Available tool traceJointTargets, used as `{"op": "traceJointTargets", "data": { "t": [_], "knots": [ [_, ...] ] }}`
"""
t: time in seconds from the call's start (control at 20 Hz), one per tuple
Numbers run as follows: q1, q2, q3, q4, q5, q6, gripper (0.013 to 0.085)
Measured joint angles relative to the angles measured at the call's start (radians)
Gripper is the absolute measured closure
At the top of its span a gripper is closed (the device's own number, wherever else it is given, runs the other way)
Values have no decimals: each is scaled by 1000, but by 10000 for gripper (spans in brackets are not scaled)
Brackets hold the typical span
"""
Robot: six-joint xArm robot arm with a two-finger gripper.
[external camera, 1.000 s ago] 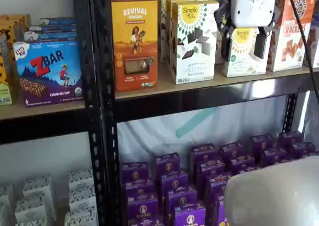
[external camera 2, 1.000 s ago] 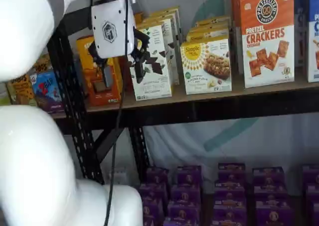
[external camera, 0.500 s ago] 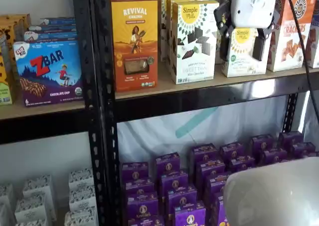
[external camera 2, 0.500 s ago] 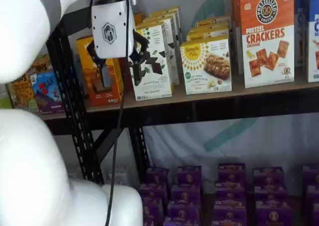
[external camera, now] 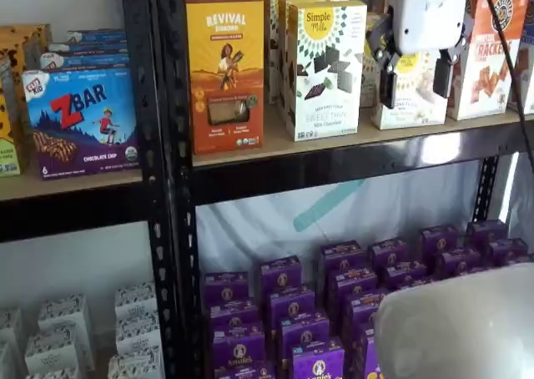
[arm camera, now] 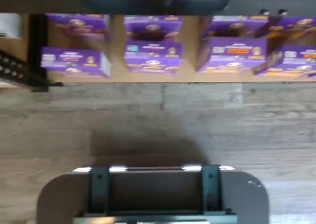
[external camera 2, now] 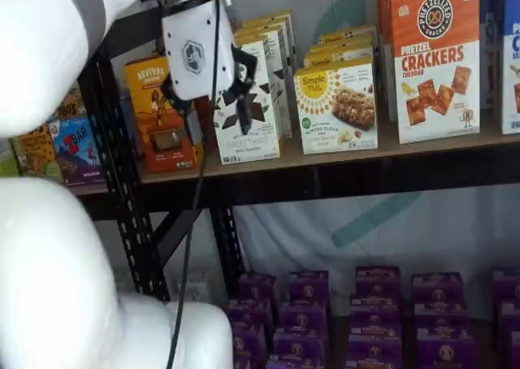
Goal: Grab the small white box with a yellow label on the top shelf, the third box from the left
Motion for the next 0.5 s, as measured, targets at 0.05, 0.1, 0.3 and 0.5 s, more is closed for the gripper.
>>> {"op": "traceJointTargets", "data": {
  "t": [0.05,0.1,0.3,0.5],
  "knots": [
    [-13,6,8,-12,-18,-15,130],
    [-32,13,17,-21,-42,-34,130],
    [-119,51,40,-25,-144,-114,130],
    [-187,100,34,-10,-227,-173,130]
  ]
}}
